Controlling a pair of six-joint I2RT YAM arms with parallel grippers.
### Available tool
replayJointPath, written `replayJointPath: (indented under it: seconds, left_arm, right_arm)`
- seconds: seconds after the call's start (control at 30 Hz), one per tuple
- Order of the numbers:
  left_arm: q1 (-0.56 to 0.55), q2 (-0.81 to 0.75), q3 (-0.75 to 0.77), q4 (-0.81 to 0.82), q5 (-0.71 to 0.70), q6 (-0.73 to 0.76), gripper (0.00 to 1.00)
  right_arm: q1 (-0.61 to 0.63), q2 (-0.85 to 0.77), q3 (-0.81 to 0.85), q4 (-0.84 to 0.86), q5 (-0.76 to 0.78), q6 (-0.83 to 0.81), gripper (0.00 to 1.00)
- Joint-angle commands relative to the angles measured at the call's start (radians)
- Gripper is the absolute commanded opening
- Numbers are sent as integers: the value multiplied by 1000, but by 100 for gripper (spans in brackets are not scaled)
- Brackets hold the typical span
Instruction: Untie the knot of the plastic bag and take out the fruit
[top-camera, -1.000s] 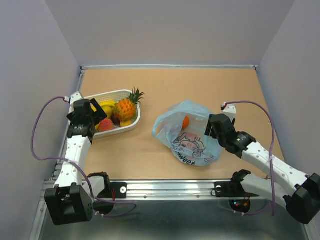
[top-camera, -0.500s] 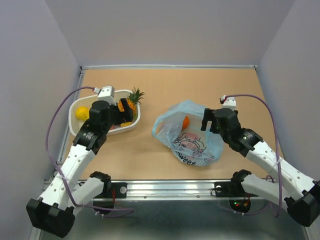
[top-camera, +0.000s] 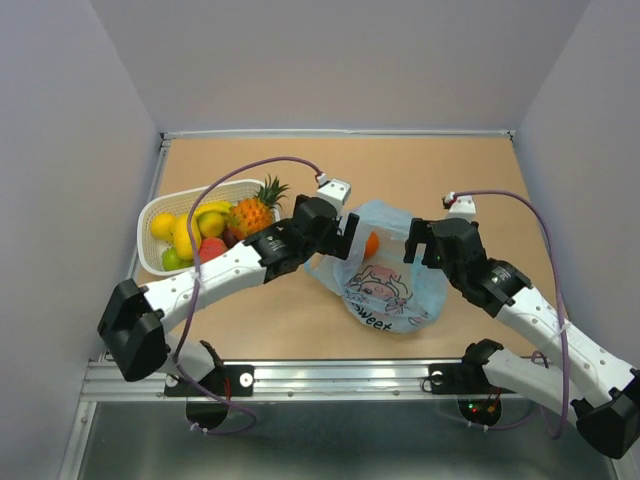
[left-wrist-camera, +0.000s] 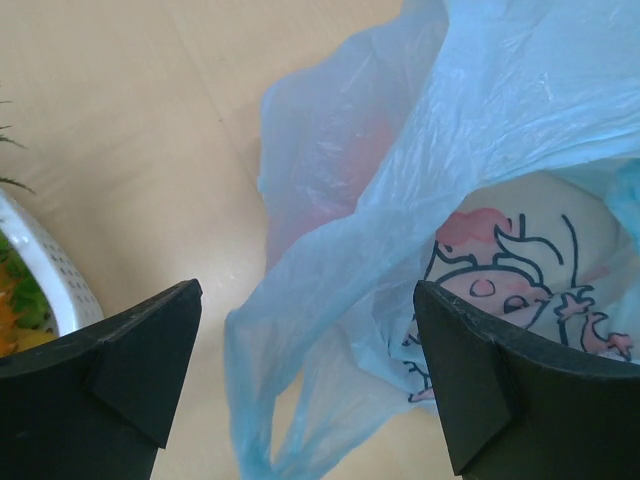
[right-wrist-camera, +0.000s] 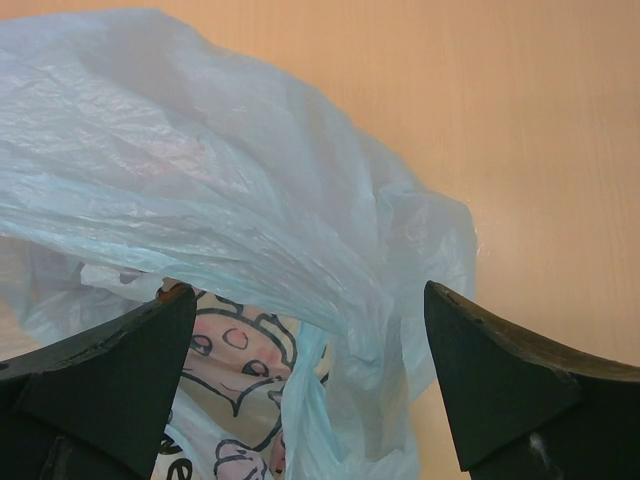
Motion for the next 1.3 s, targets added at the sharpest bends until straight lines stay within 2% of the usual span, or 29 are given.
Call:
replayJointPath:
  seconds: [0.0,0.3,0.37,0.4,0.47,0.5,0.53,0.57,0.77,0.93,1.13,1.27]
  left_arm:
    - [-40,91,74,64,-124,54,99]
    - [-49,265,102,158,-125,69,98]
    - [-49,288,109,159,-133,71,91]
    - [-49,296,117,156,-133,74,76]
    - [-51,306,131,142,-145,77,56]
    - [-51,308,152,119,-156,81,20]
    - [-52,299,165,109,-161,88,3]
    - [-57,294,178,81,-168,95,0]
    - [-150,250,329,-25,-285,160,0]
    - [-185,205,358,-63,-314,149,0]
    - [-192,176,277,-53,-378,115,0]
    - [-181,211,182,-50,-379,25,0]
  right_arm:
    - [-5,-9,-15,8,-18,24,100]
    - [-5,-6,-26,14,-32,35,100]
    - [-5,-12,-34,19,-36,43,100]
    - [-5,-15,-40,22,-44,52,100]
    - [-5,-27,-58,26,-50,63,100]
    - [-5,-30,-67,32,-55,75,100]
    - [-6,-33,-75,37,-55,81,100]
    - [-5,-37,-93,42,-55,89,100]
    - [-5,-12,-158,72,-3,165,100]
    - [-5,-21,-199,91,22,196,99]
    - [-5,-29,-228,103,37,218,93]
    - [-5,-20,-238,106,57,219,81]
